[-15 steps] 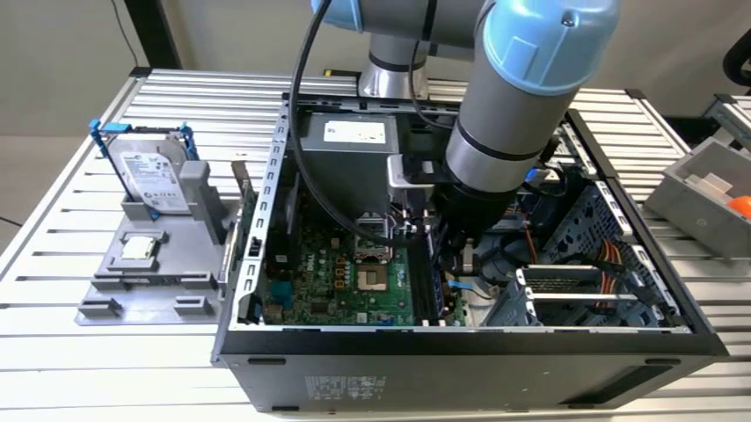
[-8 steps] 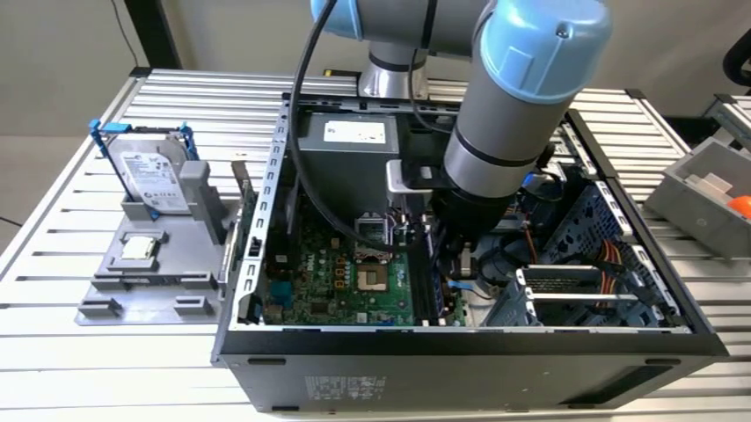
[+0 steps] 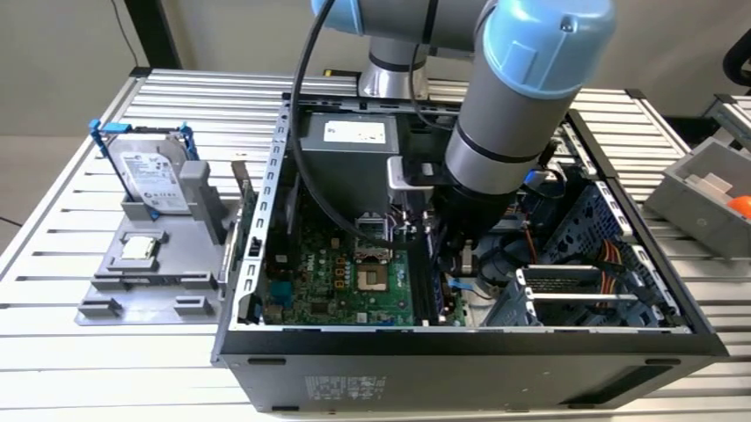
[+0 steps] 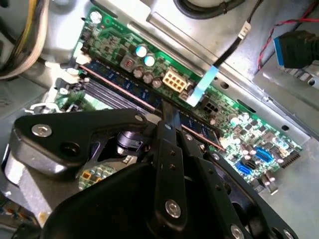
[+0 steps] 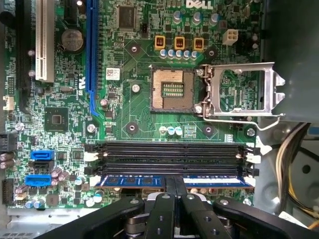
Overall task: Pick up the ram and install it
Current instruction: 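Press down the ram until it locks into place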
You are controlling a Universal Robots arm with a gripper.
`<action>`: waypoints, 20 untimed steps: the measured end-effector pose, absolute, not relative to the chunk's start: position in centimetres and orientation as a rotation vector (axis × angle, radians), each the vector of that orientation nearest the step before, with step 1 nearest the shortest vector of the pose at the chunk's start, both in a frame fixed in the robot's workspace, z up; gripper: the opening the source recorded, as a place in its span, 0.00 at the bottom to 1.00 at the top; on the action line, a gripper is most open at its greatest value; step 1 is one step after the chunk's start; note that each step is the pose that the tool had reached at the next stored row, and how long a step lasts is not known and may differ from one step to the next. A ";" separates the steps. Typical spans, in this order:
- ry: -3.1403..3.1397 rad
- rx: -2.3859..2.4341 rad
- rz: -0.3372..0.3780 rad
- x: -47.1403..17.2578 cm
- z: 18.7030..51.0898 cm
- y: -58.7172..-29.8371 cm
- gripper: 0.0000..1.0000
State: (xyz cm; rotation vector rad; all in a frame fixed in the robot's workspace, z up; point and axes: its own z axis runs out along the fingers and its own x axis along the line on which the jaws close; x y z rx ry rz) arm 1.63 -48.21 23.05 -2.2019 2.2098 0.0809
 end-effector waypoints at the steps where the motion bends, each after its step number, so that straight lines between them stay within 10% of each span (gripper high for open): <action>1: 2.210 -2.202 0.081 1.6 23.5 -48.2 0.00; 20: 2.210 -2.202 0.080 1.6 32.2 -48.2 0.00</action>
